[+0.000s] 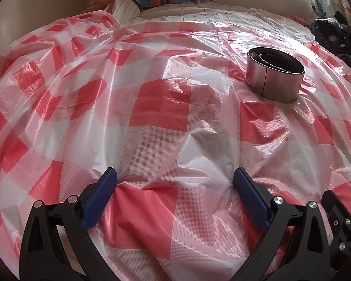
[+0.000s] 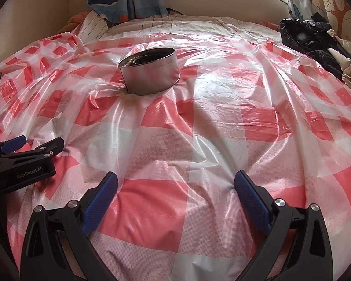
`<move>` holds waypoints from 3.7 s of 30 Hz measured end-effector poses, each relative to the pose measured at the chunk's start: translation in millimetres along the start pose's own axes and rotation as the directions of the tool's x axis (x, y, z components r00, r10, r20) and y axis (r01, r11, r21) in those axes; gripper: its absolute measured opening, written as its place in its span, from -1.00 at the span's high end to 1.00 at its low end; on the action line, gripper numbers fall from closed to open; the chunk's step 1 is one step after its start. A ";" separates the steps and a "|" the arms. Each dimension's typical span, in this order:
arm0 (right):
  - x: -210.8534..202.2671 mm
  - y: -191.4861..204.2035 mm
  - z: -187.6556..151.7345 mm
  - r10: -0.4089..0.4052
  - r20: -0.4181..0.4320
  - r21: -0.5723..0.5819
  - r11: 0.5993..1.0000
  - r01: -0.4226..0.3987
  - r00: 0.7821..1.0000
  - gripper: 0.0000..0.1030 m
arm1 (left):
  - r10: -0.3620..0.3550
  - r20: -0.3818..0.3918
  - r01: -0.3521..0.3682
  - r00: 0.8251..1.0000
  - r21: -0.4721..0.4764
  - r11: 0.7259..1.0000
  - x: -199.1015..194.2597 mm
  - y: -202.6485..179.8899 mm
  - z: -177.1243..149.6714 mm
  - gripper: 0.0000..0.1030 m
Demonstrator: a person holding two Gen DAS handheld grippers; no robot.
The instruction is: Organize jewelry
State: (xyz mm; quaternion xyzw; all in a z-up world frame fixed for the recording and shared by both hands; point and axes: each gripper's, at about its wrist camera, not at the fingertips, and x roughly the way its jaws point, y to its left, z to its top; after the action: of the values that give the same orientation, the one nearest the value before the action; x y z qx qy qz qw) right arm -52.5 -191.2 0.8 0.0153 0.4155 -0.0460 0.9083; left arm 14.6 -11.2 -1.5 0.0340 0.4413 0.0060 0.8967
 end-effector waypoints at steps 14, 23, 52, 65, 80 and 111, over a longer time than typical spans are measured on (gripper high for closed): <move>0.3 0.1 -0.2 0.001 -0.001 0.002 1.000 -0.001 1.000 -0.86 | 0.000 0.000 0.000 1.000 0.000 1.000 0.6 0.1 0.1 -0.86; 0.0 1.7 -2.1 -0.021 0.005 0.010 1.000 0.021 1.000 -0.86 | 0.000 0.000 0.000 1.000 0.000 1.000 0.7 0.1 0.1 -0.86; 0.8 1.7 -2.2 -0.013 -0.001 0.005 1.000 0.013 1.000 -0.86 | 0.001 0.000 -0.001 1.000 0.001 1.000 0.6 0.0 -0.1 -0.86; 0.6 0.9 -2.2 -0.016 -0.001 0.003 1.000 0.016 1.000 -0.86 | -0.018 -0.009 0.018 1.000 -0.005 1.000 1.3 2.0 0.4 -0.86; 0.8 2.3 -2.1 -0.017 -0.001 0.002 1.000 0.017 1.000 -0.86 | -0.011 0.006 0.010 1.000 0.040 0.999 -5.9 -1.6 -4.7 -0.86; 0.2 1.0 -2.1 -0.021 0.002 -0.001 1.000 0.021 1.000 -0.86 | -0.015 0.013 0.014 1.000 0.037 0.999 -7.9 -1.4 -5.8 -0.86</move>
State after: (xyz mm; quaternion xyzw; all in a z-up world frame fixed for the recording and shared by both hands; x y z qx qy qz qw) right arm -53.9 -190.1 -0.7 0.0107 0.4150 -0.0553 0.9081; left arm 5.1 -12.7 1.2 0.0475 0.4354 -0.0090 0.8989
